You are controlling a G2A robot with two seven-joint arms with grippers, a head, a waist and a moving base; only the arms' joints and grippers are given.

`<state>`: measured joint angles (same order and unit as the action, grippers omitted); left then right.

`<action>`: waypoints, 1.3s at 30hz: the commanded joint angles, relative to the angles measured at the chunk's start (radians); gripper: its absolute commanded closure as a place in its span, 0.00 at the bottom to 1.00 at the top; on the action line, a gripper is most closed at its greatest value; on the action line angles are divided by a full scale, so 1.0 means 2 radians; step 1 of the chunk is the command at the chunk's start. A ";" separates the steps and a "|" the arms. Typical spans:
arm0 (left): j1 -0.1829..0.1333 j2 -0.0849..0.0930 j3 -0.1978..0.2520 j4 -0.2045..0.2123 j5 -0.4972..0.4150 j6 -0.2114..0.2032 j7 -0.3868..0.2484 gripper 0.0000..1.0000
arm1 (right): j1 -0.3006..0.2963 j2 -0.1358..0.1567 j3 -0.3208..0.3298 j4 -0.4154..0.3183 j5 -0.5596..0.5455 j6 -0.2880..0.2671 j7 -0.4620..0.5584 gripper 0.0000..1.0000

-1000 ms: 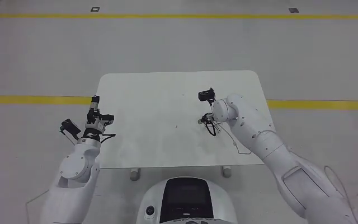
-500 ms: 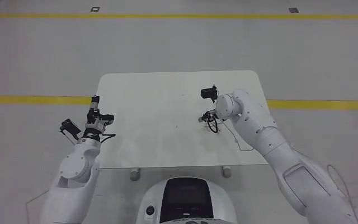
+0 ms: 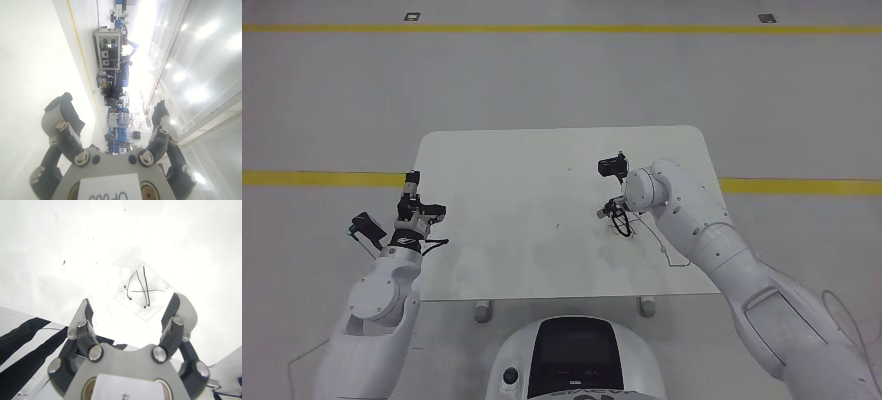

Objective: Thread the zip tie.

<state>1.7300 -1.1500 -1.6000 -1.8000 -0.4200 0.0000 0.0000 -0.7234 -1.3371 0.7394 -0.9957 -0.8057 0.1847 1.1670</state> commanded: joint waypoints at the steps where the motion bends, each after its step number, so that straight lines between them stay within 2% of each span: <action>1: 0.000 0.000 0.000 0.000 0.000 0.000 0.000 0.00 | 0.002 -0.002 -0.002 0.006 -0.001 0.000 -0.001 0.58; 3: 0.000 0.000 0.000 0.000 0.000 0.000 0.000 0.00 | 0.003 -0.004 -0.004 0.011 -0.002 0.000 -0.003 0.62; 7: 0.000 0.000 0.000 0.000 0.000 0.000 0.000 0.00 | 0.003 -0.008 -0.007 0.026 -0.005 -0.002 -0.008 0.61; 13: 0.000 0.000 0.000 0.000 0.000 0.000 0.000 0.00 | 0.006 -0.014 -0.011 0.053 -0.004 -0.010 -0.020 0.67; 20: 0.000 0.000 0.000 0.000 0.000 0.000 0.000 0.00 | 0.010 -0.024 -0.021 0.083 -0.008 -0.018 -0.035 0.69; 25: 0.000 0.000 0.000 0.000 0.000 0.000 0.000 0.00 | 0.015 -0.032 -0.028 0.109 -0.009 -0.020 -0.047 0.75; 39: 0.000 0.000 0.000 0.000 0.000 0.000 0.000 0.00 | 0.030 -0.056 -0.038 0.169 -0.001 -0.030 -0.072 0.76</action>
<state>1.7300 -1.1500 -1.6000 -1.8000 -0.4200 0.0000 0.0000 -0.6655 -1.4468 0.6642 -0.6634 -0.8084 0.1259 1.0255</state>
